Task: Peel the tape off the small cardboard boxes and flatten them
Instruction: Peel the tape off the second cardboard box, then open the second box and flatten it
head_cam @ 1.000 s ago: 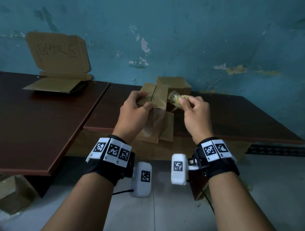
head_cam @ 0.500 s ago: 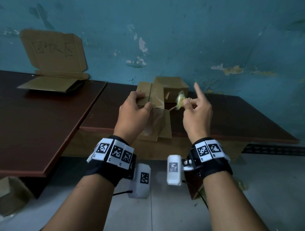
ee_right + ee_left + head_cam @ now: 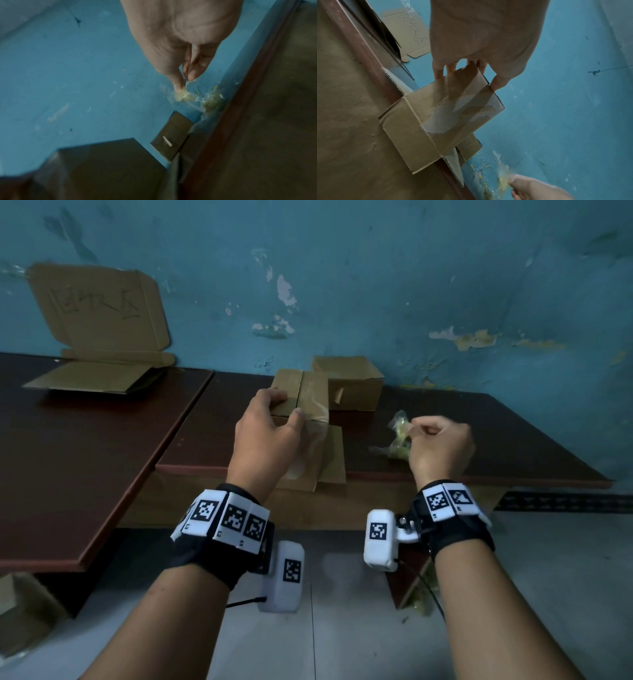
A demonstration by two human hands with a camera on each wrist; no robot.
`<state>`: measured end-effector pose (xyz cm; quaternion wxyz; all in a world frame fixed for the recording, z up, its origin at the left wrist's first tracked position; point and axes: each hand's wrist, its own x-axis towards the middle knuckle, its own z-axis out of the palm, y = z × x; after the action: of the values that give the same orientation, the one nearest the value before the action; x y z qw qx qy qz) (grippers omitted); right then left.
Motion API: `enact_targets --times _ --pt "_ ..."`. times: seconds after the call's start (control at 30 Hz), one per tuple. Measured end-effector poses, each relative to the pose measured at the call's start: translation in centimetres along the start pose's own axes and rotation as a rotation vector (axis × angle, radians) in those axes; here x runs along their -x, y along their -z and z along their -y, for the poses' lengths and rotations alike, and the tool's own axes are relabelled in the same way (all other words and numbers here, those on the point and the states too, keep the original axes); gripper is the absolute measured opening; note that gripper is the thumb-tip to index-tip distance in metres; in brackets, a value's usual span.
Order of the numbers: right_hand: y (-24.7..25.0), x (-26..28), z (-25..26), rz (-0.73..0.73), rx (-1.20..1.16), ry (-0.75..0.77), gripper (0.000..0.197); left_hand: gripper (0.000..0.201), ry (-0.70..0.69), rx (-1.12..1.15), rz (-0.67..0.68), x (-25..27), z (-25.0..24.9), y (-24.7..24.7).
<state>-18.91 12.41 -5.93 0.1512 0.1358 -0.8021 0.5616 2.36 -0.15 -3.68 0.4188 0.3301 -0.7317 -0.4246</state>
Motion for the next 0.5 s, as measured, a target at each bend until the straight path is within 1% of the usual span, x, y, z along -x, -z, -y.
enact_targets --times 0.1,0.2,0.3,0.37,0.43,0.5 --pt "-0.5 0.8 -0.4 0.088 0.142 0.021 0.01 0.041 -0.007 -0.006 -0.01 0.0 0.1 0.0" --pt "-1.1 1.7 -1.0 0.167 0.299 0.131 0.014 0.041 -0.006 0.001 -0.016 0.0 0.1 -0.2" --pt "-1.6 2.3 -1.0 0.294 0.425 0.213 0.019 0.041 -0.01 -0.005 -0.016 -0.1 0.2 -0.2" --pt "-1.8 2.3 -0.7 0.369 0.471 0.223 0.028 0.041 -0.007 -0.007 -0.014 -0.1 0.2 -0.2" --pt "-1.8 2.1 -0.4 0.433 0.482 0.189 0.036 0.041 -0.002 -0.005 -0.013 -0.1 0.1 -0.2" --pt "-1.7 1.9 -0.2 0.484 0.5 0.177 0.039 0.041 -0.003 -0.005 -0.011 0.0 0.1 -0.1"
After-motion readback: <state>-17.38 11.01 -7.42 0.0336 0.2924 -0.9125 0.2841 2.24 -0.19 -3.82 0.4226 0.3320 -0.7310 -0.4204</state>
